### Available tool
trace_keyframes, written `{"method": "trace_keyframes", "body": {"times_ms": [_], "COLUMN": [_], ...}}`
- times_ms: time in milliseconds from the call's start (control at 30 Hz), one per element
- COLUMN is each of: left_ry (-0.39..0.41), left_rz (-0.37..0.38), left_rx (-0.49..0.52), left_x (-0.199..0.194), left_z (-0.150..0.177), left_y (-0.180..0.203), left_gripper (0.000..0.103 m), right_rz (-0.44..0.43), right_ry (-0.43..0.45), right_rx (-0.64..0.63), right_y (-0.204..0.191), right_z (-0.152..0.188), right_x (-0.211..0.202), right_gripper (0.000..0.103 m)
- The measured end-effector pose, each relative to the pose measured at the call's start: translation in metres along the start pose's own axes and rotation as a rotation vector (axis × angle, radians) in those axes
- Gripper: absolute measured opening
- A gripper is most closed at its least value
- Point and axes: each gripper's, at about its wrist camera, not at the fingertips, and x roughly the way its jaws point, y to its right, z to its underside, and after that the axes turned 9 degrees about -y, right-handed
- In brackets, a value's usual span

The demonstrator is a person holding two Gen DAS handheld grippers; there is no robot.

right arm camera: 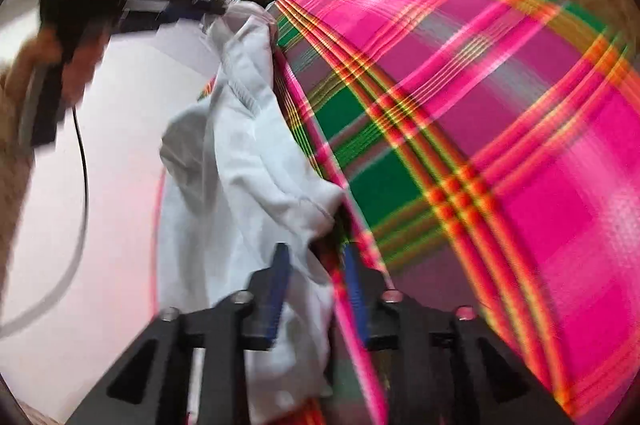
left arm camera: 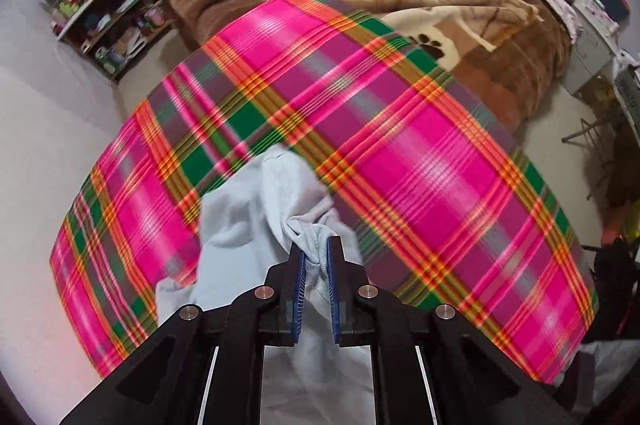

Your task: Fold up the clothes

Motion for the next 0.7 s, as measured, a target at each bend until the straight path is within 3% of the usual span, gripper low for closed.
{"method": "trace_keyframes", "body": {"times_ms": [67,200,267,300,333,500,700], "left_ry": [-0.004,-0.014,-0.02,-0.02,-0.02,-0.012,0.01], "left_rz": [0.003,0.018,0.022,0.021,0.022,0.046,0.067], "left_rx": [-0.02,-0.063,-0.073,-0.075,-0.077,-0.096,-0.077], "left_x": [0.004,0.01,0.013,0.012,0.012,0.004,-0.008], "left_z": [0.004,0.009,0.011,0.011,0.012,0.006,-0.005], "left_y": [-0.01,-0.024,-0.028,-0.029,-0.03,-0.028,-0.007], "left_gripper": [0.011,0.011,0.011,0.011,0.011,0.011,0.011], "right_rz": [-0.036,-0.028,-0.018,-0.016,-0.014,0.018,0.05], "right_ry": [-0.004,-0.001,-0.003,0.002,0.008,0.055,0.089], "right_rx": [0.017,0.013,0.015,0.007,-0.004,-0.091,-0.093], "right_y": [0.001,-0.002,-0.003,-0.005,-0.007,-0.018,-0.013], "right_z": [-0.006,-0.012,-0.019,-0.019,-0.019,-0.03,-0.031], "right_x": [0.006,0.013,0.015,0.013,0.012,-0.005,-0.035], "right_gripper": [0.046,0.045,0.031,0.015,0.01,0.006,0.006]}}
